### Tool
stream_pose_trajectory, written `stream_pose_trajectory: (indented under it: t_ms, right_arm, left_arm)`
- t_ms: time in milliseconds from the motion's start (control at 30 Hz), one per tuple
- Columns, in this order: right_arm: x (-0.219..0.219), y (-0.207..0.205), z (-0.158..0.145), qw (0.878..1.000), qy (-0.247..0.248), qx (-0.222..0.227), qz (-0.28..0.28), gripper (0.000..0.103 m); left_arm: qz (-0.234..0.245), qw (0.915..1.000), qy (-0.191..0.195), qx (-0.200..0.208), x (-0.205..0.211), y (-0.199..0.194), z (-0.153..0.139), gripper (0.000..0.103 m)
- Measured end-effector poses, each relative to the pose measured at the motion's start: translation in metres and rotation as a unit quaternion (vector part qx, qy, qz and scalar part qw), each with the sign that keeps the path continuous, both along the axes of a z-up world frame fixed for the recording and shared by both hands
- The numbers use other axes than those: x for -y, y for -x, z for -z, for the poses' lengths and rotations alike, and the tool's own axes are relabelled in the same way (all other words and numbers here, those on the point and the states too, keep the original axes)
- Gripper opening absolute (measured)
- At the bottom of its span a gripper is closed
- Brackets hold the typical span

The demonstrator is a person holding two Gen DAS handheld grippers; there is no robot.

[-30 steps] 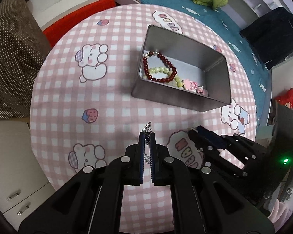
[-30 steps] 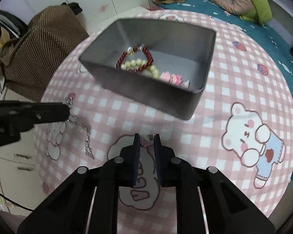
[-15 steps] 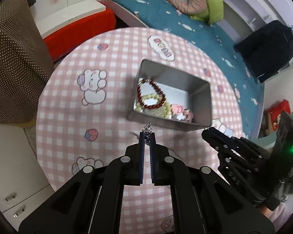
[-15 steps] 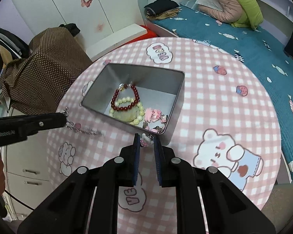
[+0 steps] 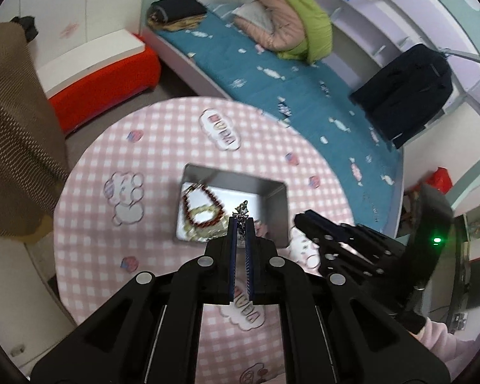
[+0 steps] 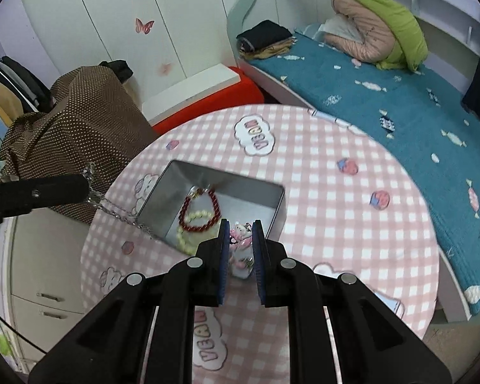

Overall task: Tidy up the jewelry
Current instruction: 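Carry the dangling silver chain over the grey tray with the left gripper, then lower the chain into the tray and open the left gripper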

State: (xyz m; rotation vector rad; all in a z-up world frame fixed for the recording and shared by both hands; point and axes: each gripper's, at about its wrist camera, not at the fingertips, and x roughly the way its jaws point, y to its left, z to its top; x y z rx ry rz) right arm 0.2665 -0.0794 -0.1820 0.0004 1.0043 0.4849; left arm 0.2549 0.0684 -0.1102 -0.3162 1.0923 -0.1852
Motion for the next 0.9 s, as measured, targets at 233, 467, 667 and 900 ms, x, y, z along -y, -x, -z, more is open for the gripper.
stream_pose_trajectory:
  t_ms: [233, 467, 667, 900]
  right_arm:
    - [-0.003, -0.017, 0.004, 1.0, 0.003, 0.003, 0.002, 0.015]
    - [0.003, -0.021, 0.003, 1.0, 0.004, 0.006, 0.025, 0.043]
    - [0.014, -0.024, 0.002, 0.999, 0.009, 0.0, 0.049, 0.048]
    - [0.027, -0.023, -0.004, 0.997, 0.014, 0.004, 0.074, 0.06]
  left_arm:
    - [0.008, 0.9997, 0.013, 0.02, 0.009, -0.02, 0.005, 0.005]
    - [0.015, 0.9997, 0.007, 0.015, 0.015, -0.04, 0.019, 0.005]
    - [0.04, 0.9991, -0.001, 0.01, 0.026, -0.05, 0.027, 0.005]
    - [0.05, 0.9987, -0.005, -0.001, 0.037, -0.055, 0.031, 0.01]
